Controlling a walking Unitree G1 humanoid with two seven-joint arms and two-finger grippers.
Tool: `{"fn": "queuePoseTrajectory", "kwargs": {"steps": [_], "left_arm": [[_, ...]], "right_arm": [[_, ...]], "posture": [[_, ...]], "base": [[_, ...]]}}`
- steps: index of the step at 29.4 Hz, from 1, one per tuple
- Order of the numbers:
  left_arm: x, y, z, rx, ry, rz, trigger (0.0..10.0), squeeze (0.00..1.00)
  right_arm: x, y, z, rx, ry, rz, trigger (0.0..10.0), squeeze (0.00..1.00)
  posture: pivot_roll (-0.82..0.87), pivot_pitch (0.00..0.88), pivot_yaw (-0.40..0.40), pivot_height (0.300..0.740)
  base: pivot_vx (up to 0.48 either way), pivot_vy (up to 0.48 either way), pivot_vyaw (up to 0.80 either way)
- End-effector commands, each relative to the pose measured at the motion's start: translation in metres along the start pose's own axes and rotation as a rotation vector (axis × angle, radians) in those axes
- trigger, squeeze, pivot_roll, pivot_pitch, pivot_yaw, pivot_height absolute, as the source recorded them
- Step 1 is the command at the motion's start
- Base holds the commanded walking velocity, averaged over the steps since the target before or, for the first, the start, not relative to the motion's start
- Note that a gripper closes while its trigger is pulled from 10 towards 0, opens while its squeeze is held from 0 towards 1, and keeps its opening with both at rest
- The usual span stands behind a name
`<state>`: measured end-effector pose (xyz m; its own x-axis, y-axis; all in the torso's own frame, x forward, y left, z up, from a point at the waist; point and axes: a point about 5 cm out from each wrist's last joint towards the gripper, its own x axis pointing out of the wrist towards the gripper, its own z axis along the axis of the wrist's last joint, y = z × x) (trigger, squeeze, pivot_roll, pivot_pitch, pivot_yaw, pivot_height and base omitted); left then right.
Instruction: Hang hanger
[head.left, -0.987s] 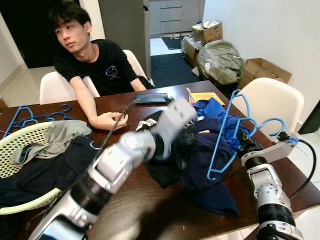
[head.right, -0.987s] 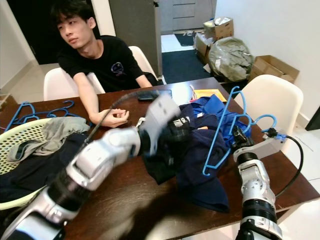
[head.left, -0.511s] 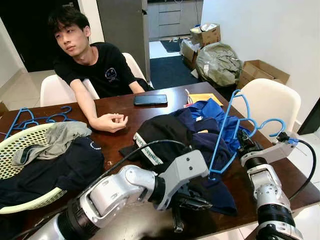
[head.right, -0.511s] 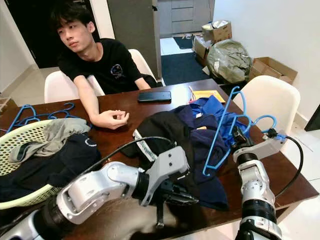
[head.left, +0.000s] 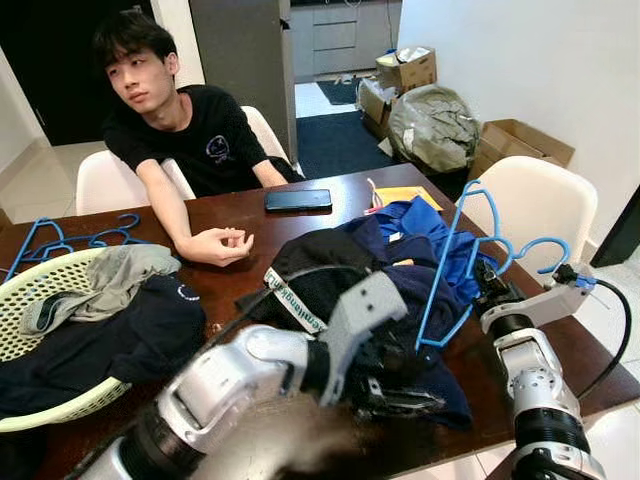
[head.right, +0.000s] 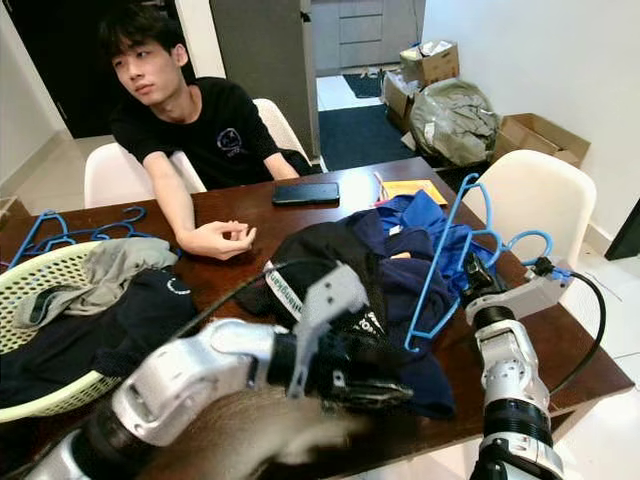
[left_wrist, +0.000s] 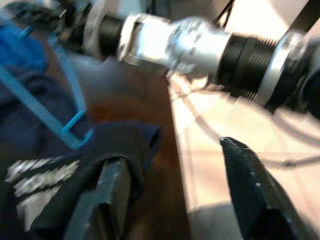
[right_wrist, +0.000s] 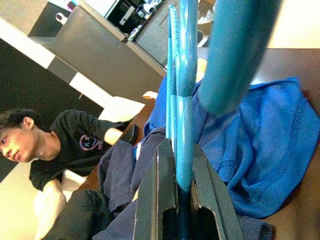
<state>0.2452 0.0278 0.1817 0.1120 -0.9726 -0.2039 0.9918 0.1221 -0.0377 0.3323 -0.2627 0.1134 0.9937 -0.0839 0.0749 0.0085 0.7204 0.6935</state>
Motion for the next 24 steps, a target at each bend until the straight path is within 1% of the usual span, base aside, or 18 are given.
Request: {"fn": "queuePoseTrajectory", "kwargs": {"steps": [1,3,4,5,7,8,9,10,11,14,15,17,19,20,22,23,24], "left_arm": [[-0.007,-0.001,-0.006,0.015,0.056,0.009,10.0,1.0],[-0.023,0.003,-0.013,0.11,0.191,0.051,10.0,1.0],[-0.023,0.003,-0.013,0.11,0.191,0.051,10.0,1.0],[-0.028,0.005,-0.015,0.142,0.237,0.068,10.0,1.0],[-0.045,0.019,-0.02,0.238,0.384,0.178,10.0,1.0],[-0.045,0.019,-0.02,0.238,0.384,0.178,10.0,1.0],[-0.053,0.027,-0.021,0.273,0.44,0.233,10.0,1.0],[-0.061,0.031,-0.019,0.289,0.459,0.27,10.0,1.0],[-0.061,0.031,-0.019,0.289,0.459,0.27,10.0,1.0],[-0.075,0.035,-0.009,0.285,0.431,0.316,10.0,1.0],[-0.075,0.035,-0.009,0.285,0.431,0.316,10.0,1.0],[-0.08,0.036,-0.006,0.262,0.394,0.327,10.0,1.0],[-0.086,0.041,-0.011,0.261,0.385,0.36,10.0,1.0],[-0.087,0.045,-0.014,0.264,0.378,0.381,10.0,0.0],[-0.084,0.047,-0.02,0.245,0.326,0.386,10.0,0.0],[-0.08,0.046,-0.025,0.212,0.276,0.363,10.0,0.0],[-0.079,0.046,-0.026,0.205,0.268,0.357,10.0,0.0]], "right_arm": [[0.0,0.001,-0.004,0.005,0.017,0.006,10.0,0.0],[-0.001,0.001,-0.004,0.007,0.017,0.007,10.0,0.0],[-0.001,0.001,-0.004,0.007,0.017,0.007,10.0,0.0],[-0.001,0.001,-0.004,0.007,0.017,0.007,10.0,0.0],[-0.001,0.001,-0.003,0.008,0.017,0.007,10.0,0.0],[-0.001,0.001,-0.003,0.008,0.017,0.007,10.0,0.0],[-0.001,0.001,-0.003,0.009,0.017,0.007,10.0,0.0],[-0.001,0.001,-0.003,0.01,0.017,0.007,10.0,0.0],[-0.001,0.001,-0.003,0.01,0.017,0.007,10.0,0.0],[-0.001,0.001,-0.002,0.011,0.018,0.008,10.0,0.0],[-0.001,0.001,-0.002,0.011,0.018,0.008,10.0,0.0],[0.0,0.001,-0.002,0.01,0.018,0.008,10.0,0.0],[0.0,0.001,-0.002,0.009,0.019,0.008,10.0,0.0],[0.0,0.001,-0.002,0.008,0.019,0.008,10.0,0.0],[0.0,0.001,-0.002,0.007,0.019,0.008,10.0,0.0],[0.0,0.001,-0.002,0.005,0.019,0.008,10.0,0.0],[0.0,0.001,-0.002,0.005,0.019,0.008,10.0,0.0]], "posture": [[-0.01,0.0,0.028,0.74],[-0.01,0.0,0.028,0.74],[-0.01,0.0,0.028,0.74],[-0.01,0.0,0.028,0.74],[0.0,0.0,0.025,0.74],[0.0,0.0,0.025,0.74],[0.0,0.0,0.024,0.74],[0.0,0.0,0.024,0.74],[0.0,0.0,0.024,0.74],[0.0,0.0,0.022,0.74],[0.0,0.0,0.022,0.74],[0.0,0.0,0.022,0.74],[0.0,0.0,0.022,0.74],[0.0,0.0,0.021,0.74],[-0.01,0.0,0.022,0.74],[-0.01,0.0,0.022,0.74],[-0.01,0.0,0.022,0.74]], "base": [[0.0,0.0,0.0],[0.0,0.0,0.0],[0.0,0.0,0.0],[0.0,0.0,0.0],[0.0,0.0,0.0],[0.0,0.0,0.0],[0.0,0.0,0.0],[0.0,0.0,0.0],[0.0,0.0,0.0],[0.0,0.0,0.0],[0.0,0.0,0.0],[0.0,0.0,0.0],[0.0,0.0,0.0],[0.0,0.0,0.0],[0.0,0.0,0.0],[0.0,0.0,0.0],[0.0,0.0,0.0]]}}
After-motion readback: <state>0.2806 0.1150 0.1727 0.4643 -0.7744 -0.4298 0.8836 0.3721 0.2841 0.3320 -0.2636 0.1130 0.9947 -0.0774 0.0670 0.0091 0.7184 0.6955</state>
